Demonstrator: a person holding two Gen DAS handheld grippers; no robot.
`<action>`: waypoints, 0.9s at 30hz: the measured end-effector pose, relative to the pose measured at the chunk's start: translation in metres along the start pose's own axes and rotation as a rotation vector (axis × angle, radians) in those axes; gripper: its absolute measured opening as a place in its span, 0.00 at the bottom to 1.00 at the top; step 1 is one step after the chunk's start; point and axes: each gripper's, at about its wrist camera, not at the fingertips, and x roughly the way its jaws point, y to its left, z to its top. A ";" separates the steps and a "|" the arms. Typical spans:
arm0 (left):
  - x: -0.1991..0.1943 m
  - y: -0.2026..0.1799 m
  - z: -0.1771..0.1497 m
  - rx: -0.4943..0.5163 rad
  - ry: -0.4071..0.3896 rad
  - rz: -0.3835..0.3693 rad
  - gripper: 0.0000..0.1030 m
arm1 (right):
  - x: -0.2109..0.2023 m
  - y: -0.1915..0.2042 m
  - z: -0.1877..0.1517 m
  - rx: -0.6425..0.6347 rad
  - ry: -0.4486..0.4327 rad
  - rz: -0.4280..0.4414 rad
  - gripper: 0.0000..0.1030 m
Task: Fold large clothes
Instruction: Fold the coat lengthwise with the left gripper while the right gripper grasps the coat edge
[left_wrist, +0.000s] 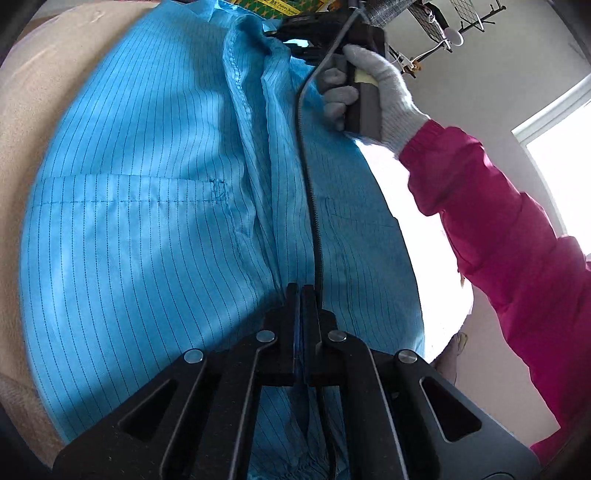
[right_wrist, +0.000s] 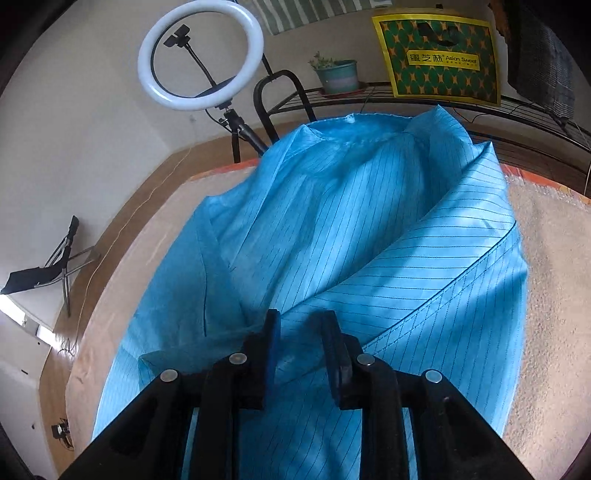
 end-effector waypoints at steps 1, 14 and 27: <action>-0.002 0.001 -0.001 0.001 0.000 0.004 0.00 | -0.013 -0.001 -0.003 0.018 -0.023 0.022 0.27; -0.109 0.016 -0.022 -0.038 -0.136 0.070 0.24 | -0.240 0.045 -0.100 0.025 -0.205 0.113 0.31; -0.137 0.075 -0.098 -0.307 -0.154 -0.050 0.57 | -0.276 0.086 -0.318 0.175 -0.027 0.058 0.59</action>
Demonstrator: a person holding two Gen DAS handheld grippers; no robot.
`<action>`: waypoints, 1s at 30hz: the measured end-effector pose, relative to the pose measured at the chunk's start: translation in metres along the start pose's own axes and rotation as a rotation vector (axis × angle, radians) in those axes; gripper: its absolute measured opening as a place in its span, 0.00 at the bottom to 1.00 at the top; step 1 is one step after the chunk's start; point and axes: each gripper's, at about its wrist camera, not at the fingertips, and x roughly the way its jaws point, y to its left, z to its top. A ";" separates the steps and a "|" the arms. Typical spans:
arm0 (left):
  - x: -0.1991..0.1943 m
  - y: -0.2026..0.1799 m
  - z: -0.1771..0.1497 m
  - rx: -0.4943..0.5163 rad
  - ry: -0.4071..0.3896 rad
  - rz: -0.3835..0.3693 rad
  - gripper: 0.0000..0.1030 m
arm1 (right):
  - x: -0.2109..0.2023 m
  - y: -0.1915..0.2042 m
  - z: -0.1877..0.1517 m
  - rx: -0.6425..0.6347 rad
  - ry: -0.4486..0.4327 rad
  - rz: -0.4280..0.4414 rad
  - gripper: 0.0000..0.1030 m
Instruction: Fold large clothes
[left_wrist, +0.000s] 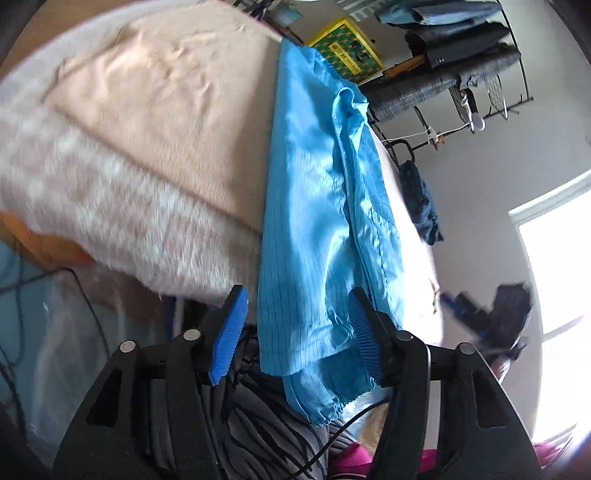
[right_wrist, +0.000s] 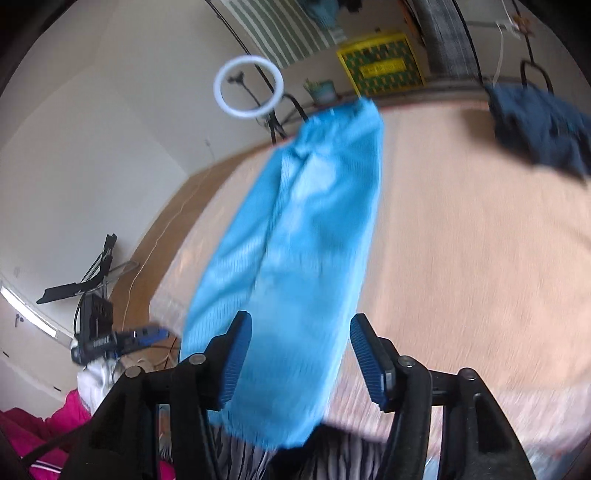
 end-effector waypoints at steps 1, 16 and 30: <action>0.004 0.006 -0.003 -0.028 0.003 -0.011 0.57 | 0.008 -0.003 -0.014 0.023 0.028 0.002 0.59; 0.053 0.009 -0.018 -0.137 0.144 -0.231 0.55 | 0.054 -0.046 -0.060 0.207 0.146 0.188 0.58; 0.041 -0.015 -0.011 -0.101 0.137 -0.263 0.04 | 0.051 -0.031 -0.038 0.204 0.133 0.353 0.04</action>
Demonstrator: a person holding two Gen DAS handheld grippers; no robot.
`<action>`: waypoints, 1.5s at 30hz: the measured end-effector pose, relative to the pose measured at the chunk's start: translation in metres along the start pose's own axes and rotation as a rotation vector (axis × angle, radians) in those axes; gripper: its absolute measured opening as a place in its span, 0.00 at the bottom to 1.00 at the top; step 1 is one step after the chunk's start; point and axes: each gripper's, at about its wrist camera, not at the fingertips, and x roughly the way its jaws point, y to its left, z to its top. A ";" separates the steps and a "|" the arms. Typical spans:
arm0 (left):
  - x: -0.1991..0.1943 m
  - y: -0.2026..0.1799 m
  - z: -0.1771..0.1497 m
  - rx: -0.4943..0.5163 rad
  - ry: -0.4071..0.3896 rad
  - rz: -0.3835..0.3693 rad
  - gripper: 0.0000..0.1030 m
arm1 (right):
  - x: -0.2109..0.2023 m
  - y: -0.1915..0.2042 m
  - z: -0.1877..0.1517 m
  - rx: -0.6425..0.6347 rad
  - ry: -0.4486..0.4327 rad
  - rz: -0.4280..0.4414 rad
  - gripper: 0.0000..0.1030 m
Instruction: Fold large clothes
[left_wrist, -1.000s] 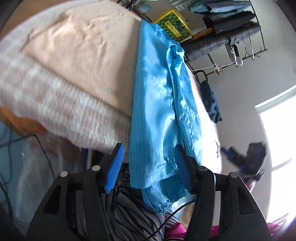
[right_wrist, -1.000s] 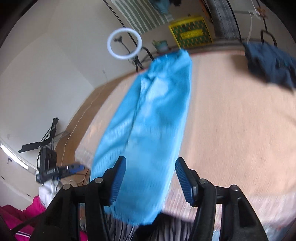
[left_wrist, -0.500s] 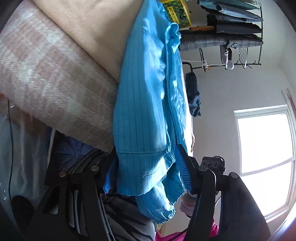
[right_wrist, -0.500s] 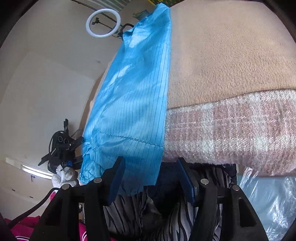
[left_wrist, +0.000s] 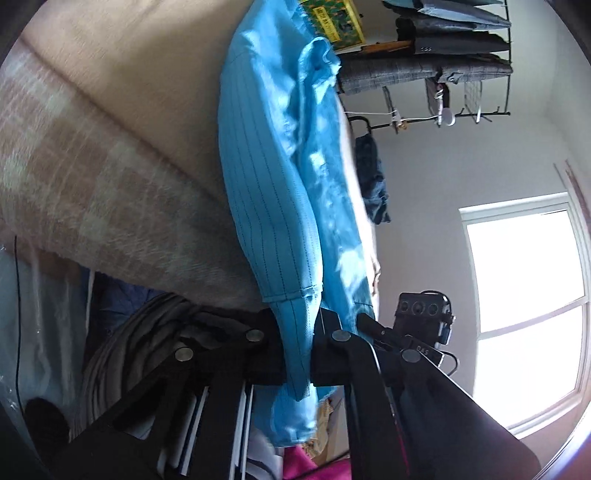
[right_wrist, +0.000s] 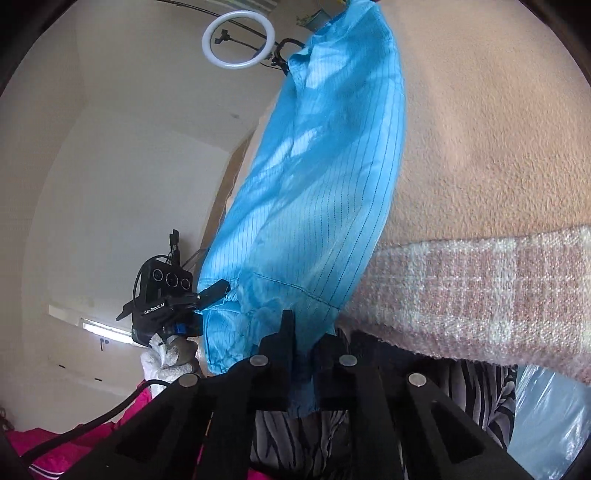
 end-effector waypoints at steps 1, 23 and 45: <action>-0.004 -0.004 0.001 0.001 -0.008 -0.012 0.04 | -0.005 0.002 0.001 0.003 -0.015 0.023 0.04; -0.005 -0.073 0.105 0.052 -0.082 -0.067 0.04 | -0.013 0.036 0.100 -0.080 -0.112 0.032 0.02; 0.063 -0.023 0.208 -0.060 -0.135 0.073 0.04 | 0.046 -0.007 0.225 -0.074 -0.079 -0.172 0.02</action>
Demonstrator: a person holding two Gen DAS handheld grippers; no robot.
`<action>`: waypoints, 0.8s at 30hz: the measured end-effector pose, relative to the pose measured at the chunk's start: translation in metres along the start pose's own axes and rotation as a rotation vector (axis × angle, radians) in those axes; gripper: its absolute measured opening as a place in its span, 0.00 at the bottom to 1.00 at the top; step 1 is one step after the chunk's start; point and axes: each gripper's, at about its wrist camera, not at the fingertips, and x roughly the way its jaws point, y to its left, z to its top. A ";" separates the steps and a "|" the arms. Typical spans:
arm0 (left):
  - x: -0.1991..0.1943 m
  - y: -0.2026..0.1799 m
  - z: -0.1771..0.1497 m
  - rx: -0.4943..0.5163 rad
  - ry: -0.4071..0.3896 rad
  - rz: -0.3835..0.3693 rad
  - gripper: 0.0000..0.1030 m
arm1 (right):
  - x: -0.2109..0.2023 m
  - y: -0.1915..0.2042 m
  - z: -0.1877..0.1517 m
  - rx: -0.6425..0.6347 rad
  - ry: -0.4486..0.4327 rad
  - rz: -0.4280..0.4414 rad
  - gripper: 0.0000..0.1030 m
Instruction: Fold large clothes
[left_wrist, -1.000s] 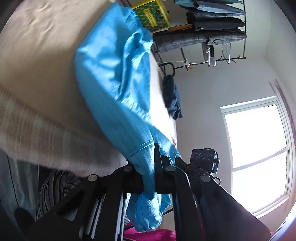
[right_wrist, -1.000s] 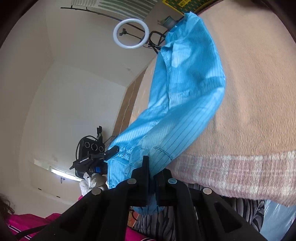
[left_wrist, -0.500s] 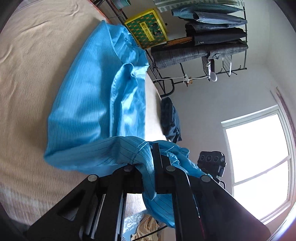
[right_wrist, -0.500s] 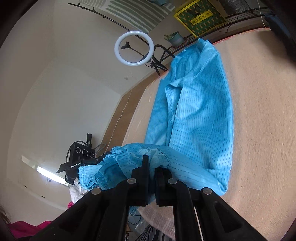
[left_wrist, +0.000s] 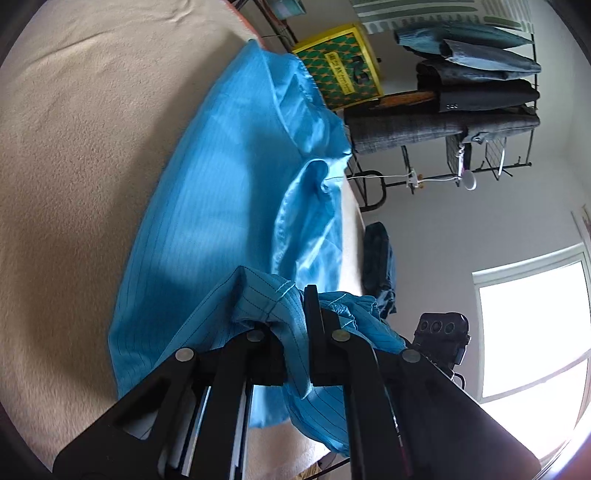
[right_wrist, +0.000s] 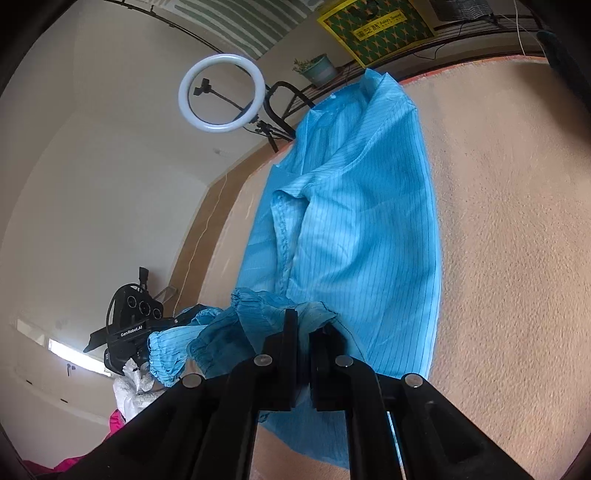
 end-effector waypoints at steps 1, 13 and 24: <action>0.004 0.003 0.002 -0.003 0.000 0.012 0.04 | 0.005 -0.003 0.002 0.001 0.006 -0.011 0.02; 0.031 0.024 0.022 -0.068 0.011 0.071 0.45 | 0.028 -0.025 0.018 0.031 0.040 -0.050 0.20; -0.011 -0.001 0.027 -0.008 -0.085 0.039 0.65 | -0.020 -0.022 0.030 0.069 -0.096 -0.023 0.67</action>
